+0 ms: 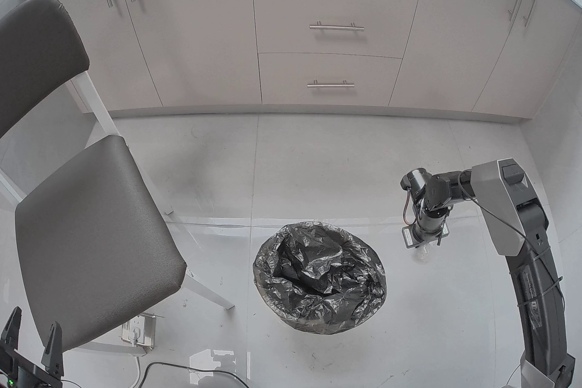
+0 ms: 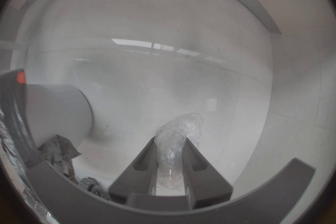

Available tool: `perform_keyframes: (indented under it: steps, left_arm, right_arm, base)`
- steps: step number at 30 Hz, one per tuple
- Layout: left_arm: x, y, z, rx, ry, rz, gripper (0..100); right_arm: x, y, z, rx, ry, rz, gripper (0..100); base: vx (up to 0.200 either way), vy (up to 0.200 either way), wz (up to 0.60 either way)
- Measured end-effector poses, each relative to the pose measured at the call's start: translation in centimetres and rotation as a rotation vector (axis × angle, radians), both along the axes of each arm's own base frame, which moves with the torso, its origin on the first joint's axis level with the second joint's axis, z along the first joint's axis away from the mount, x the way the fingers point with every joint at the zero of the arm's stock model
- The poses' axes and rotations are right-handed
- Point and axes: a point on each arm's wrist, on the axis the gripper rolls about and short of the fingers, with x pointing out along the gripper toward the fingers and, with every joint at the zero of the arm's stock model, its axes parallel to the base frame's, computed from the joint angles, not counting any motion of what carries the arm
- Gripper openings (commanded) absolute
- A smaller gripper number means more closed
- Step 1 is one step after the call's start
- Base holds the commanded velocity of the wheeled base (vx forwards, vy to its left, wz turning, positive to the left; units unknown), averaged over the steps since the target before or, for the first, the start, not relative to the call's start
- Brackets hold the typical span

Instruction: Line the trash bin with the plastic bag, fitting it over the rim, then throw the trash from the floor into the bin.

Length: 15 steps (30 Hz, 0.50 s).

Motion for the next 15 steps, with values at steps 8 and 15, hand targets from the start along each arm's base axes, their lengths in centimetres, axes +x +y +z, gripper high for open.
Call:
perform_keyframes:
  steps: [8,15]
  left_arm:
    - [-0.1,-0.1,0.0,-0.057,-0.019,-0.04,100]
    - [-0.1,-0.2,0.3,-0.089,-0.055,-0.078,100]
  right_arm:
    - [-0.2,1.5,4.7,0.027,-0.088,0.038,0]
    - [-1.5,4.5,8.3,0.067,-0.116,0.129,0]
  base:
    - [0.0,0.0,0.0]
    - [0.0,0.0,0.0]
